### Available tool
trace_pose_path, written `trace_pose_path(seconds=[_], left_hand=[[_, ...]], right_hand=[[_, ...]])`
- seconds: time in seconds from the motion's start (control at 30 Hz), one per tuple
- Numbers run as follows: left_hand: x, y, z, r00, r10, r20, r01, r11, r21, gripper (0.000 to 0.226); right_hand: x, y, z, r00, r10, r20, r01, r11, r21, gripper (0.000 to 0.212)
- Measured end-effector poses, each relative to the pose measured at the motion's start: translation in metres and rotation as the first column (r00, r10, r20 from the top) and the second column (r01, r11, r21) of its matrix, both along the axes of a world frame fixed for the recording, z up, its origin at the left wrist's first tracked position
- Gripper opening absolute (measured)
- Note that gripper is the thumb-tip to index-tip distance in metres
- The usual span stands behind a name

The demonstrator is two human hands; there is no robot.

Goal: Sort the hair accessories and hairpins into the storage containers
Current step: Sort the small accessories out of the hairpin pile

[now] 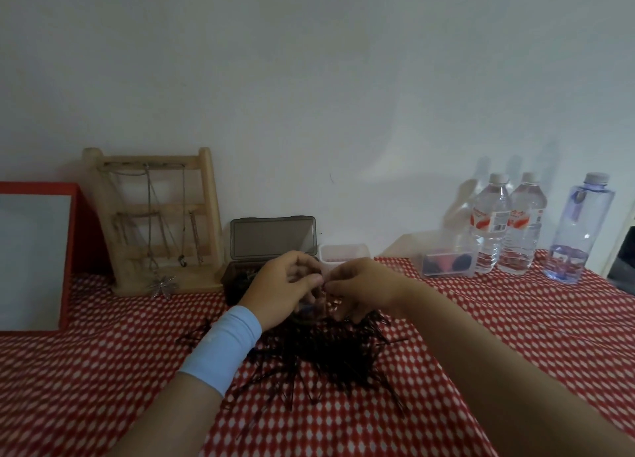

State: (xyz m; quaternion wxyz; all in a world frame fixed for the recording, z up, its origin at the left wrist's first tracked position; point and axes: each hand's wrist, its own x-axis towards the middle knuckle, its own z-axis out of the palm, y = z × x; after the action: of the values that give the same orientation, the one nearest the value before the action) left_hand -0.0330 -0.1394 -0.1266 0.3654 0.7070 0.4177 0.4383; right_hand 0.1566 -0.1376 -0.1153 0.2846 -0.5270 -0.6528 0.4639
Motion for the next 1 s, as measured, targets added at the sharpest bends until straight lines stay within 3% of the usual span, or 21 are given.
trace_pose_path(seconds=[0.13,0.2,0.33,0.47,0.6,0.7,0.87,1.0], left_hand=[[-0.022,0.012,0.004,0.965,0.122,-0.233,-0.095,0.988,0.121,0.009],[-0.031,0.019,0.006,0.913,0.182,-0.365,-0.122,0.976,0.183,0.009],[-0.042,0.038,0.004,0.856,0.253,-0.452,-0.144,0.955,0.261,0.014],[-0.048,0.063,0.001,0.825,0.309,-0.474,-0.185,0.939,0.291,0.022],[-0.055,0.083,-0.006,0.7,0.393,-0.596,-0.182,0.906,0.383,0.026],[-0.045,0.083,-0.01,0.716,0.419,-0.559,-0.153,0.874,0.46,0.024],[-0.003,0.05,-0.003,0.83,0.219,-0.512,0.025,0.904,0.426,0.016],[0.027,0.025,-0.012,0.708,0.244,-0.663,0.198,0.832,0.518,0.018]], right_hand=[[-0.012,0.018,0.001,0.962,-0.109,0.249,0.03,0.952,0.304,0.013],[-0.021,0.026,0.001,0.92,-0.114,0.375,-0.033,0.931,0.364,0.01],[-0.03,0.037,0.002,0.822,-0.007,0.57,-0.218,0.92,0.325,0.022],[-0.03,0.05,0.011,0.84,0.002,0.542,-0.225,0.911,0.346,0.021],[-0.031,0.056,0.013,0.825,-0.039,0.563,-0.224,0.894,0.389,0.015],[-0.019,0.052,0.012,0.813,-0.077,0.577,-0.197,0.896,0.398,0.015],[0.003,0.04,0.011,0.743,-0.072,0.666,-0.149,0.952,0.269,0.016],[0.018,0.028,-0.005,0.599,-0.004,0.801,-0.219,0.961,0.168,0.014]])
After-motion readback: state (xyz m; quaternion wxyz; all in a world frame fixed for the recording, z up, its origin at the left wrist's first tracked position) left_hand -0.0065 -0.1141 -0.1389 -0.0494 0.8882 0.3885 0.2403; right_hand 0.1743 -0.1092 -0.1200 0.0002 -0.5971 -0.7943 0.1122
